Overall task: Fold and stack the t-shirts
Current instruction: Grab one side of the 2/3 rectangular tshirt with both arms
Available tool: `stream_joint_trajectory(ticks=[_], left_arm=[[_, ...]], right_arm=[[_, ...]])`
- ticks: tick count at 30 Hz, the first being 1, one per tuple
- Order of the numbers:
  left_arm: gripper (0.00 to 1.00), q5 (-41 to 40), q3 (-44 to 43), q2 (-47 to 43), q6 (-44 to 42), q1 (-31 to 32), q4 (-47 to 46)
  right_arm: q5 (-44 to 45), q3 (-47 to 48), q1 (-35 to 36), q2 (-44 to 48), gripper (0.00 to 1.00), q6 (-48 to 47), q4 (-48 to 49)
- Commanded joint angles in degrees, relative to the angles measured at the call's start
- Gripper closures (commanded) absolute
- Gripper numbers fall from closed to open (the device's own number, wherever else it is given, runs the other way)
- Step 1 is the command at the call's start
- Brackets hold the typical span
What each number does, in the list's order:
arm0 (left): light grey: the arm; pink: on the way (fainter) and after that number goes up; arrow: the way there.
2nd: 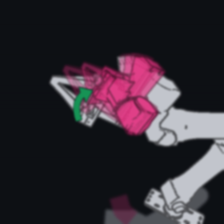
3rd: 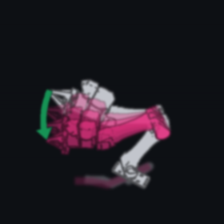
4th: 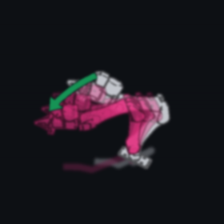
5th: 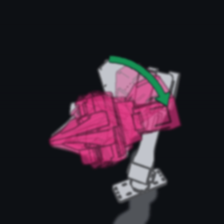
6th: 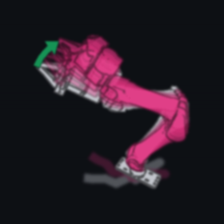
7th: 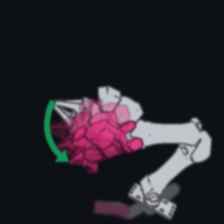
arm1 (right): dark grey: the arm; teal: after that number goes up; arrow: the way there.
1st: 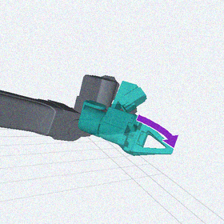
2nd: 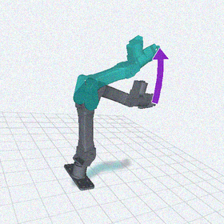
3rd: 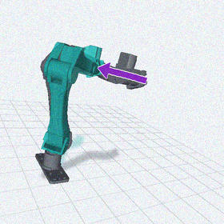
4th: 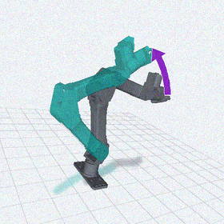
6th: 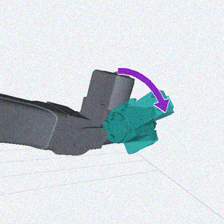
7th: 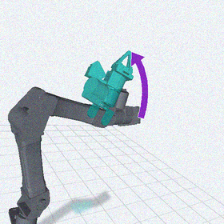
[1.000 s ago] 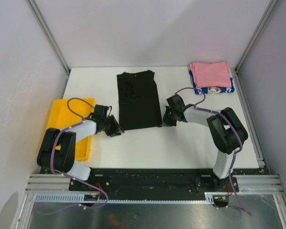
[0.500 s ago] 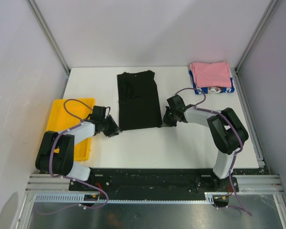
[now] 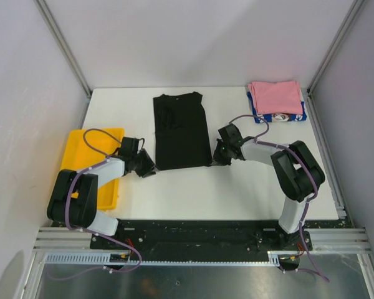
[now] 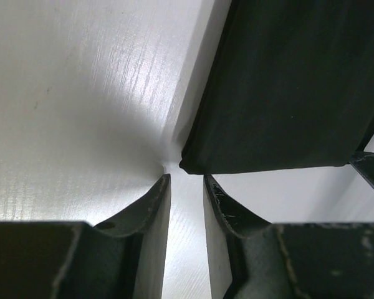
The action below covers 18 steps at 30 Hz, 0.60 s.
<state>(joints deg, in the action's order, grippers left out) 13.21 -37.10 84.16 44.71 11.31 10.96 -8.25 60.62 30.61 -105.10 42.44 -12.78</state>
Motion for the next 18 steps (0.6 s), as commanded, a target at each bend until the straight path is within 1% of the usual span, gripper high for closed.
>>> stream_joint_trajectory(ticks=[1,14,18], left_arm=[[0.68,-0.44,-1.99,-0.28,0.85,-0.55,-2.10],[0.68,-1.71,-3.30,3.50,1.98,-0.72,-2.45],[0.71,-2.63,-2.86,3.46,1.68,-0.68,-2.44]], right_arm=[[1.56,-2.44,0.15,-0.78,1.00,-0.96,-6.05],[1.35,-2.44,0.11,-1.30,1.00,-0.95,-5.93],[1.24,-2.45,0.15,-1.26,1.00,-0.87,-5.78]])
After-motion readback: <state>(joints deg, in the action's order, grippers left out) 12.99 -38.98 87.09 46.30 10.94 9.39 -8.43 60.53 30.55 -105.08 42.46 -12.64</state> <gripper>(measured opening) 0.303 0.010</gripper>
